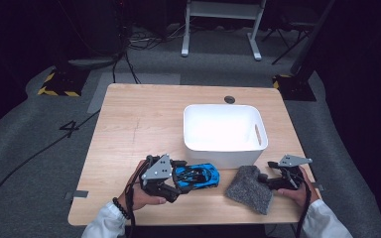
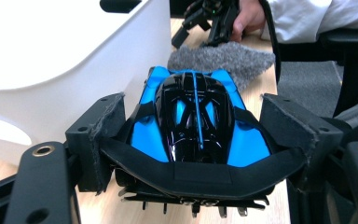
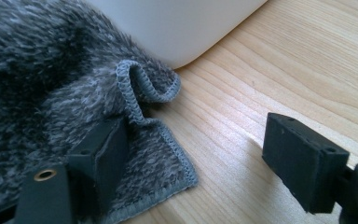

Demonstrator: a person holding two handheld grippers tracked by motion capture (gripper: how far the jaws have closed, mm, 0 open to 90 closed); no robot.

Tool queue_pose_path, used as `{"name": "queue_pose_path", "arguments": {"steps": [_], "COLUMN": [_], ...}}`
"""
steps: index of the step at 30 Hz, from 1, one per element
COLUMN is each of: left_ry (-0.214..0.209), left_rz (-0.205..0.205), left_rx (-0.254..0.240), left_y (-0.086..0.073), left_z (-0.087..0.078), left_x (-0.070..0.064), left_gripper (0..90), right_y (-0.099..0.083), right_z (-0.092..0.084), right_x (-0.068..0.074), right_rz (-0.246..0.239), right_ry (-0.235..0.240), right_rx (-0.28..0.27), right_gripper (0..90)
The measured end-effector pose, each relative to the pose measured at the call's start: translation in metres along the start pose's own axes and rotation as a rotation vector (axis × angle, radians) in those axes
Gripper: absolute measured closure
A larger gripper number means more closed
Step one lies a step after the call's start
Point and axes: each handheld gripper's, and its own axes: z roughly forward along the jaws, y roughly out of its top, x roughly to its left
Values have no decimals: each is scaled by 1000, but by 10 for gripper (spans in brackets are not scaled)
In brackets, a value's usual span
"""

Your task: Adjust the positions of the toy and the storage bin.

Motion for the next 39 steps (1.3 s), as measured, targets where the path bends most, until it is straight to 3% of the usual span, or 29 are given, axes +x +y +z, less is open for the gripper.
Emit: {"name": "queue_pose_path", "arguments": {"steps": [7,22,39], "left_ry": [-3,-30,-5], "left_rz": [14,25,43], "left_rx": [-58,-123,-166], "left_y": [16,42,68], "left_z": [-5,-1,-4], "left_x": [0,8,20], "left_gripper": [247,247,247], "right_y": [0,0,0], "right_z": [0,0,0], "right_x": [0,0,0], "right_rz": [-1,0,-1], "right_ry": [-1,-1,-1], "right_rx": [0,-1,0], "right_gripper": [227,227,227]}}
